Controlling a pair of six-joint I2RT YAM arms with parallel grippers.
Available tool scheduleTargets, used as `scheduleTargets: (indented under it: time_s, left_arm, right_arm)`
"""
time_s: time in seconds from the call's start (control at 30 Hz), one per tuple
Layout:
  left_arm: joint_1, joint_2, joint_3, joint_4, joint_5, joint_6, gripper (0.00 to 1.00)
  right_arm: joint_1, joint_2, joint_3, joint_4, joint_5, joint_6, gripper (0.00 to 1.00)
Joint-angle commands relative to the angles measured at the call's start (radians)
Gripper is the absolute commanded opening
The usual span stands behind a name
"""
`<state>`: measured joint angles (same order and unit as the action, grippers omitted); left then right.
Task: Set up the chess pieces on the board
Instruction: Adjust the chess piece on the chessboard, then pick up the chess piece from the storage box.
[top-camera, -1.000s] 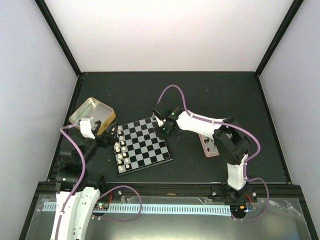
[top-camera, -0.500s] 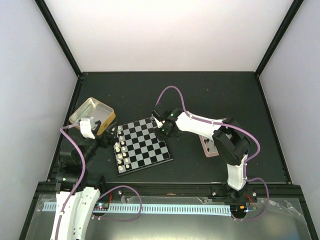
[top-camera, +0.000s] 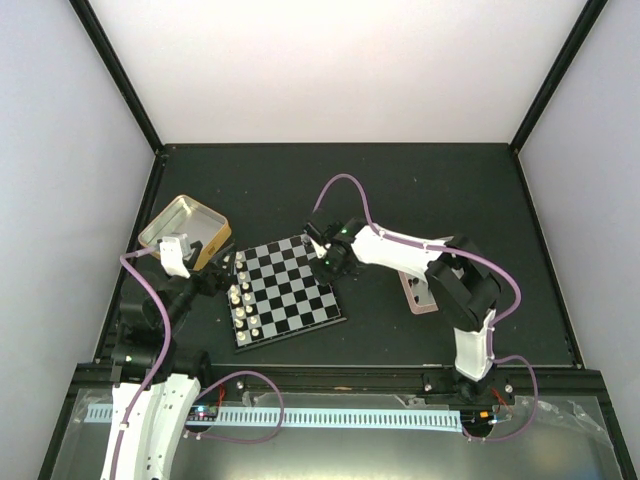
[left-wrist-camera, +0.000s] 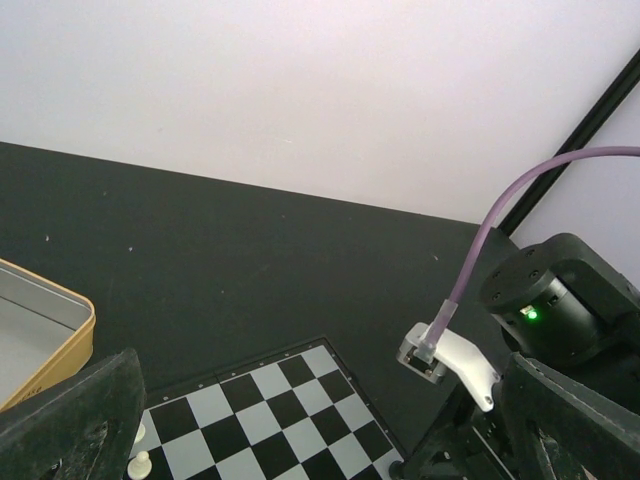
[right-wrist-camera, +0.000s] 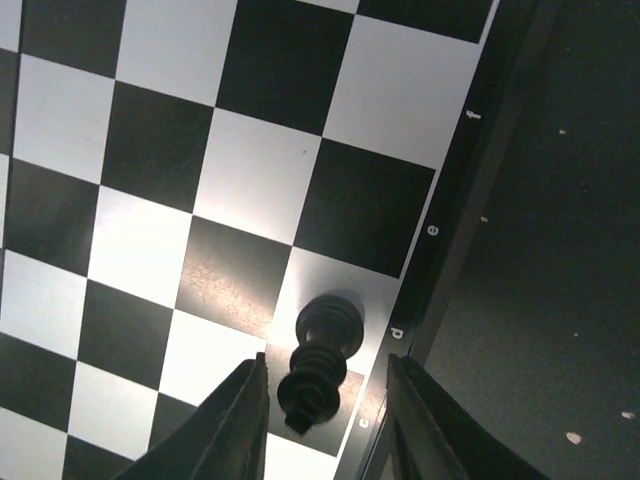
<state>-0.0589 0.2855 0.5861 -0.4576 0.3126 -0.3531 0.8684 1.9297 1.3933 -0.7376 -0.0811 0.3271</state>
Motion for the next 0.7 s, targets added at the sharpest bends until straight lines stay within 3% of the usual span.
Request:
scheduleTargets:
  time_s: [0.0,0.13,0.37,0.67]
  left_arm:
    - [0.009,-0.007,0.004,-0.009,-0.017,0.009,0.99]
    - [0.009,-0.006,0.006,-0.009,-0.014,0.009,0.99]
    - [0.009,-0.006,0.003,-0.005,0.006,0.012,0.99]
    - [0.008,-0.018,-0.008,0.016,0.047,0.016,0.99]
  right_arm:
    - [0.003,-0.087,-0.013,0.019,0.027,0.036,0.37]
    - [-0.017,-0.162,-0.046,0.055,0.052,0.08,0.43]
    - [-0.111,-0.384,-0.206,0.082,0.178,0.186,0.44]
    - [-0.461,-0.669,-0.558,0.089,0.256,0.246,0.37]
